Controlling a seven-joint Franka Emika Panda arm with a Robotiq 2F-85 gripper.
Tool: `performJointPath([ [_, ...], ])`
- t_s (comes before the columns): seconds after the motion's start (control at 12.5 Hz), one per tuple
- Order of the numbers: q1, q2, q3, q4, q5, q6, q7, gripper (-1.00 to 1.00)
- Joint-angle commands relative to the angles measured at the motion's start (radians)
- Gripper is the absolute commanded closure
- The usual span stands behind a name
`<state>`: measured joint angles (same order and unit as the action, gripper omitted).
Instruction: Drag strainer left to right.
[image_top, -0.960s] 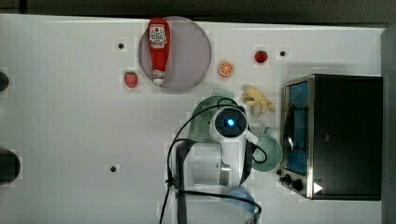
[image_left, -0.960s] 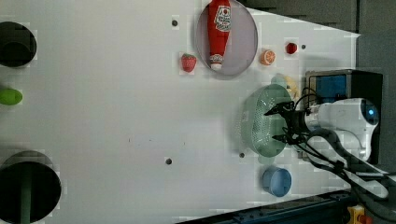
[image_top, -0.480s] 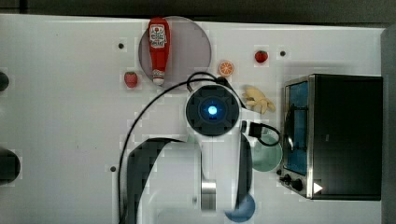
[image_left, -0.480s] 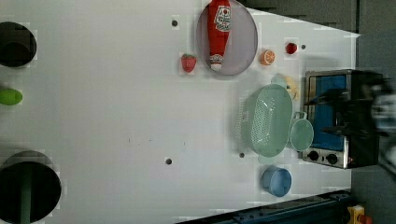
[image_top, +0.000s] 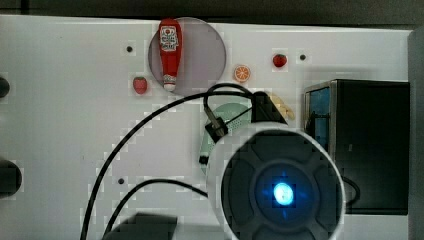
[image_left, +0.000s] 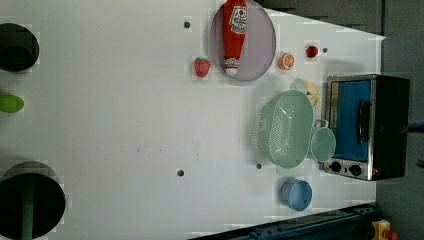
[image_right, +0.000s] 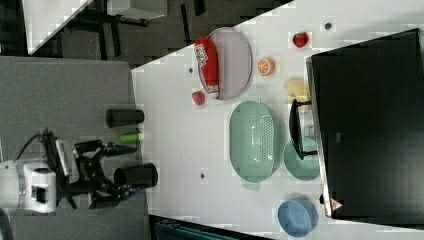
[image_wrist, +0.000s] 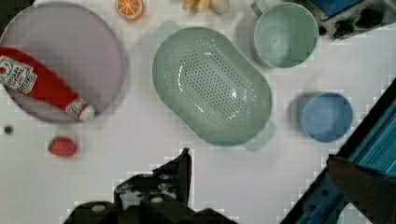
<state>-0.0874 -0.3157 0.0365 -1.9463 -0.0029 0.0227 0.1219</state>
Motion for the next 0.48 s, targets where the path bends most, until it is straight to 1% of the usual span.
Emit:
performJointPath([
  [0.08,-0.001,0.046,-0.02,0.018,0.007,-0.033,-0.106,-1.0],
  [0.48,-0.001,0.065,-0.019,0.012,0.007,-0.027,-0.106,-1.0],
])
